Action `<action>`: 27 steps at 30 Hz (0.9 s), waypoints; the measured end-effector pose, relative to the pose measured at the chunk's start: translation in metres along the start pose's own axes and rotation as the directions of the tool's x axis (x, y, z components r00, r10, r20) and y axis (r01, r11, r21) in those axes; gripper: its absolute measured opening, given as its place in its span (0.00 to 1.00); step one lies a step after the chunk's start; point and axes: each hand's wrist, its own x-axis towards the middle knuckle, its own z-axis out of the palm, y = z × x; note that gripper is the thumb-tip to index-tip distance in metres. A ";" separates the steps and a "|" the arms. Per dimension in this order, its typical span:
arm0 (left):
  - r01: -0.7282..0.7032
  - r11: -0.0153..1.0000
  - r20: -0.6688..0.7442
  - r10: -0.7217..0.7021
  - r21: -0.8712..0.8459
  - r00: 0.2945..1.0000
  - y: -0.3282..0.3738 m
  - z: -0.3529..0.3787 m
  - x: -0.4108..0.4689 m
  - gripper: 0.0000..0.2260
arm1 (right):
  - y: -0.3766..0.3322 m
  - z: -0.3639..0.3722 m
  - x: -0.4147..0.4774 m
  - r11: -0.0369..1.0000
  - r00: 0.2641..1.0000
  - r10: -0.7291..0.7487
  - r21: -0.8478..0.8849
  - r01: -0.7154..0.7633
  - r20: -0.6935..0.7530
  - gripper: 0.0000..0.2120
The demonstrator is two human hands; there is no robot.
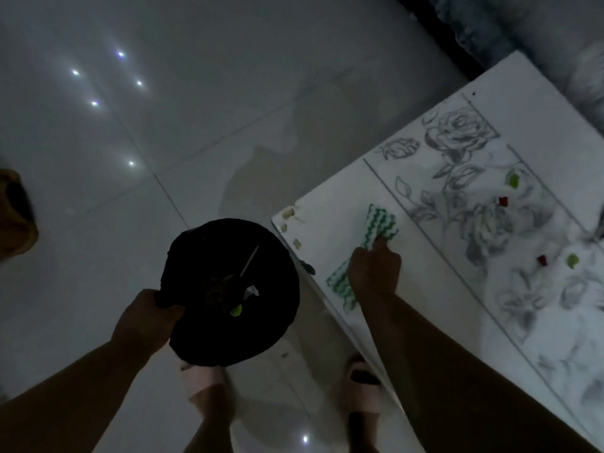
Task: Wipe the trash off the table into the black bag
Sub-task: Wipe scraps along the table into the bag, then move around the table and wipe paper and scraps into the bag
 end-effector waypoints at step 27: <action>-0.486 0.837 0.156 0.460 0.253 0.874 0.343 -0.041 0.190 0.12 | -0.059 -0.005 0.063 0.777 0.870 0.492 0.441 -0.449 0.019 0.28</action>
